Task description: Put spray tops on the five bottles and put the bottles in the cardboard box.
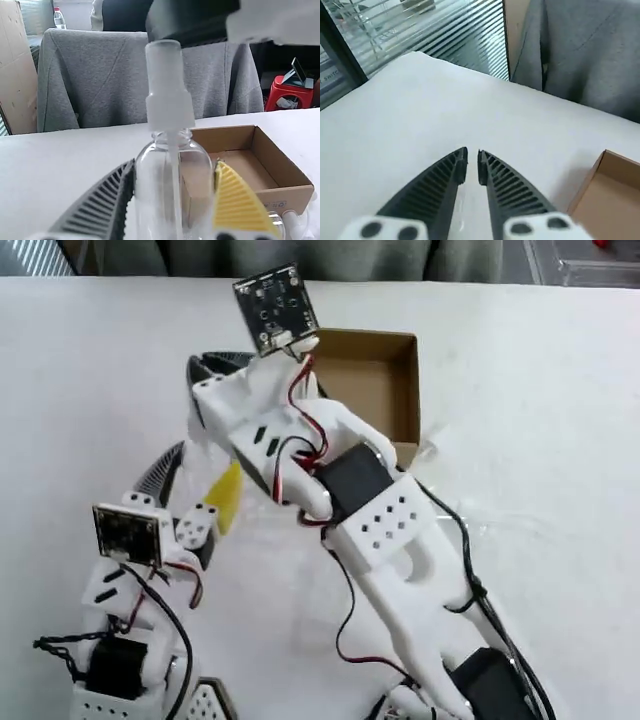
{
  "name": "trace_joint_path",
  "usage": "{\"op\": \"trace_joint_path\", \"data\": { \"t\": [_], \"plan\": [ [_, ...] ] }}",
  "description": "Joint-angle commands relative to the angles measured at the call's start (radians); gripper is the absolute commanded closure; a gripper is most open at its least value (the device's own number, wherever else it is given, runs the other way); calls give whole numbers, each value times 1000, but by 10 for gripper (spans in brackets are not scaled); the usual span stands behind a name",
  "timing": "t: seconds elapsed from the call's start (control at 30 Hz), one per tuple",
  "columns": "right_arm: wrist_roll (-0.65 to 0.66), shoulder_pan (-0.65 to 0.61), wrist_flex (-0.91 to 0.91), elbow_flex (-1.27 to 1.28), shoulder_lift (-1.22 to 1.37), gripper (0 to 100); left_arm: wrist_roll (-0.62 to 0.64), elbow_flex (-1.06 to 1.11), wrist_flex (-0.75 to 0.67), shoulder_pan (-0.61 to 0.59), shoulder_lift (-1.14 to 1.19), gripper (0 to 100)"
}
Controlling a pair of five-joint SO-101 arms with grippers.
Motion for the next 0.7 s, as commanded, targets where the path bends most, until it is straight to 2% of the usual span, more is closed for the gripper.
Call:
{"op": "trace_joint_path", "data": {
  "t": [0.0, 0.2, 0.4, 0.67],
  "plan": [
    [5, -8, 68, -46, -54, 983, -6, -5, -26, 12, -12, 976],
    [3, 4, 79, -54, -87, 983, -6, -5, -28, 12, -12, 976],
    [3, 82, 62, -48, -170, 983, 0, -5, -29, 12, -12, 976],
    [-5, 228, 357, 35, -300, 983, 2, -26, -104, 12, -7, 976]
  ]
}}
